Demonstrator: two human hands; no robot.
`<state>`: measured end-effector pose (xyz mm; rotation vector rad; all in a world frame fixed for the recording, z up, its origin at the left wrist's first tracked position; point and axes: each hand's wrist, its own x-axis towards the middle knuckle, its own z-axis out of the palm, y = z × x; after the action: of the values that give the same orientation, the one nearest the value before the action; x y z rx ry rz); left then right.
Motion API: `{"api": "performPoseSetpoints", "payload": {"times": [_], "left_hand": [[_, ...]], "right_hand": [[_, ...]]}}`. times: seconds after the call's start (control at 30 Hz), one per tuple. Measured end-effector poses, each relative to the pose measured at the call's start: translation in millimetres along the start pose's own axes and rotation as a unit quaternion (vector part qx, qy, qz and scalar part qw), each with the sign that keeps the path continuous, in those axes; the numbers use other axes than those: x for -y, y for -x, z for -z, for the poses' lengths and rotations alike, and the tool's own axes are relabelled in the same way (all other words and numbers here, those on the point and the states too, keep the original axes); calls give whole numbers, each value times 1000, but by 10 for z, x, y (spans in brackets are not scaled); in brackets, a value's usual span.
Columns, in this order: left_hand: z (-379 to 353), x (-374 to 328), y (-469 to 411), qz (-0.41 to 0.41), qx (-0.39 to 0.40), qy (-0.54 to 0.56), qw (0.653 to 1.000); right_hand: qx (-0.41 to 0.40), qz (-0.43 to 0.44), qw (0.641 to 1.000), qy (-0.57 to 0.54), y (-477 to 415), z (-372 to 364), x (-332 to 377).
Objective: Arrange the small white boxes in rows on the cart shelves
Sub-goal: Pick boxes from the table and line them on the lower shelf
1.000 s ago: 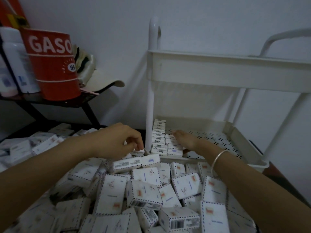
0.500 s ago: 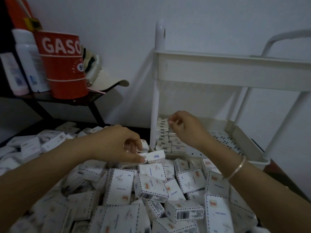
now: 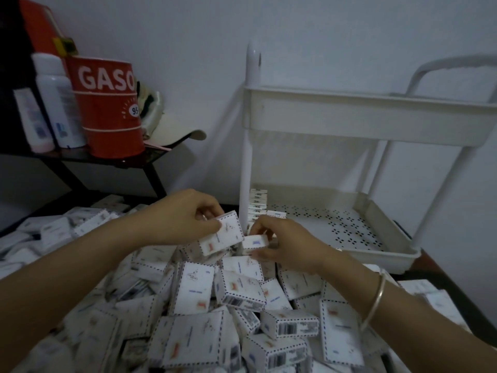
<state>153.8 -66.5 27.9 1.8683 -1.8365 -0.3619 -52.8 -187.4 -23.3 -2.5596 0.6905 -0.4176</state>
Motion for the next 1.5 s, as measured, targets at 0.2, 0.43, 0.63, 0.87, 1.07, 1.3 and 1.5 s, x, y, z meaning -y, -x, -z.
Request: {"api": "performPoseSetpoints", "payload": {"times": [0.2,0.43,0.63,0.87,1.07,1.3,1.5], "left_hand": [[-77,-91,-88,38,27,113,993],[-153,-257,-226,79,64,146,984],[-209,-445,-457,33,79,81,993],[-266,-525,-734,19,94,2,995],[-422,-636,-1026,-8,35,-139,990],[-749,-802,-1529,-71,-118,-348,927],[-874,-674,-1965,-58,-87,-353,930]], "right_hand": [[-75,-36,995,-50,70,155,-138],[-238,-107,964,-49,36,620,-511],[-267,-210,935,-106,-379,683,-899],[-211,-209,951,-86,-676,488,-1184],[-171,-171,965,-100,-769,145,-1210],[-120,-169,951,-228,-740,51,-1350],[-90,-160,935,-303,-717,11,-1353]]}}
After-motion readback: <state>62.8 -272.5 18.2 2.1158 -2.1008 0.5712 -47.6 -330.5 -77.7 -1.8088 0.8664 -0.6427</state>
